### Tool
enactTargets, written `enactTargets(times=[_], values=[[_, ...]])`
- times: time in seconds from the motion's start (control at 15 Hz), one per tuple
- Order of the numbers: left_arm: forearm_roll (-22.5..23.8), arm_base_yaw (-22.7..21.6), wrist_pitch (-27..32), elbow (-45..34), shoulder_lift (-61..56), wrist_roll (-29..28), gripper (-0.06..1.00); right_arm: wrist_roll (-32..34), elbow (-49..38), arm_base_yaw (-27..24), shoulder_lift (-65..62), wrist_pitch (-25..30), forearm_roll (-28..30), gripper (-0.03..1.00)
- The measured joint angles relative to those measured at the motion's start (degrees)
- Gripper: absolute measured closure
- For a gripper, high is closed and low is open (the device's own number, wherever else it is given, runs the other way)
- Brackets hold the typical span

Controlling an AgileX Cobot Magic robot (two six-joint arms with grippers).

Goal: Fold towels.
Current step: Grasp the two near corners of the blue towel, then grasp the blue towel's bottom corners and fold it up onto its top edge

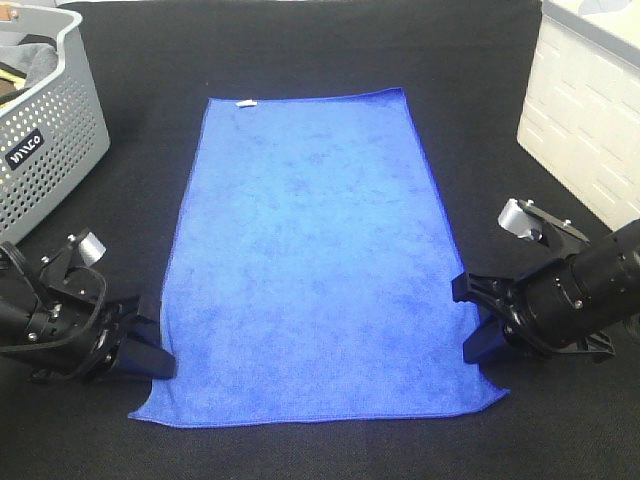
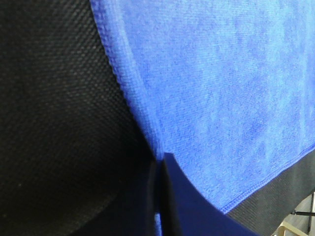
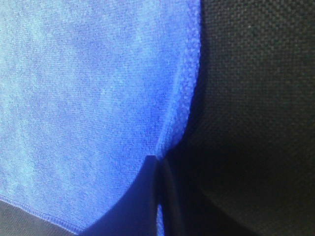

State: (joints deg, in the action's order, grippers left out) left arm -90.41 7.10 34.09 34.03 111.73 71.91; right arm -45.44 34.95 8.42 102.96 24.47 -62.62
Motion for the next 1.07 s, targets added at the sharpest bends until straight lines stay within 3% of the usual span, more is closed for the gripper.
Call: enactTargets(times=[0.33,0.47,0.73,1.07], values=[[1.9,-0.1,-0.7,0.0,-3.8,0.0,0.94,2.5,0.0,0.0,-1.8,1.2,0.7,0.97],[6.8,-0.1,-0.6,-0.1,-6.8,-4.5,0.94,5.4,0.0,0.0,-4.0,3.3,2.7,0.97],[21.7,-0.1,0.1,-1.8,-13.7,-18.2,0.94,12.1,-2.1,0.0,-9.2,7.8,8.8,0.97],[28.1,-0.1,3.0,-9.2,-24.4,-24.8,0.94,14.1,-10.9,0.0,-15.2,8.9,9.9,0.97]])
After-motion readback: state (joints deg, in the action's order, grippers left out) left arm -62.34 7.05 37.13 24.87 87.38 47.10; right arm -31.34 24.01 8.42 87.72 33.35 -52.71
